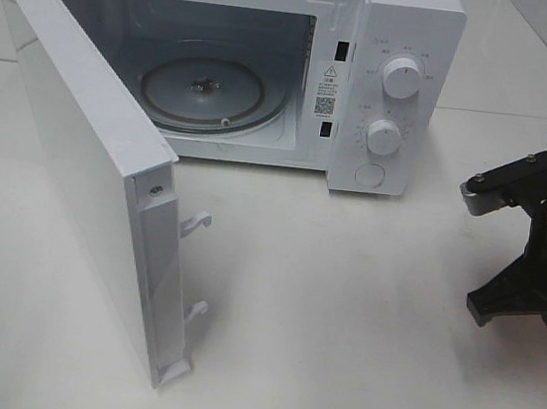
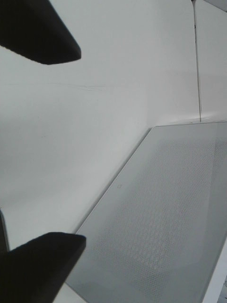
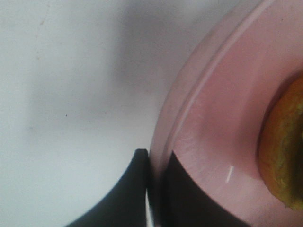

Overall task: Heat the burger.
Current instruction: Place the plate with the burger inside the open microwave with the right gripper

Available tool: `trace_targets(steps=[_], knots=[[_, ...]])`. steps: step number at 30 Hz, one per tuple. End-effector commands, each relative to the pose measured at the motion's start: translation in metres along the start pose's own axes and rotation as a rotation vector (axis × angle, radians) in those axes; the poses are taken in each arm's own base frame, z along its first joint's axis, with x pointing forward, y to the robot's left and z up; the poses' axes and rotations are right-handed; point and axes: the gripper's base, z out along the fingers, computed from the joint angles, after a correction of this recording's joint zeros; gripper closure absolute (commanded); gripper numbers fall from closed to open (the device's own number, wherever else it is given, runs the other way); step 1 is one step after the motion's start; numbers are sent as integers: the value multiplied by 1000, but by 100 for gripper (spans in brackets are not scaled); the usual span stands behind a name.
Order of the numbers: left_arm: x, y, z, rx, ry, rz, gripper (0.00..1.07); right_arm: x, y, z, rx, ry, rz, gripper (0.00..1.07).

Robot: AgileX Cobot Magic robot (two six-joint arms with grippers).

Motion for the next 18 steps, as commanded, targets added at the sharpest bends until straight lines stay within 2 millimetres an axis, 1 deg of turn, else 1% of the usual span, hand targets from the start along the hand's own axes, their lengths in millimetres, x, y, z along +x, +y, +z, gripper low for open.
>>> trace_targets(steps=[1, 2, 7, 8, 9, 15, 16, 18], knots=[[1, -1, -2, -3, -29, 1, 18, 14, -2, -9, 59, -18, -48, 107], [1, -1, -2, -3, -29, 1, 18, 14, -2, -9, 59, -18, -48, 107], [1, -1, -2, -3, -29, 1, 18, 29, 2, -17, 80, -25, -93, 107], [1, -1, -2, -3, -29, 1, 18, 29, 2, -17, 80, -25, -93, 107], [1, -1, -2, -3, -29, 1, 18, 34, 3, -19, 86, -28, -107, 107], [1, -1, -2, -3, -29, 1, 18, 45, 9, -26, 93, -64, -154, 107], [1, -1, -2, -3, -29, 1, 18, 51, 11, -28, 100, -69, -175, 107], [1, -1, -2, -3, -29, 1, 18, 53, 12, -30, 103, -73, -184, 107]])
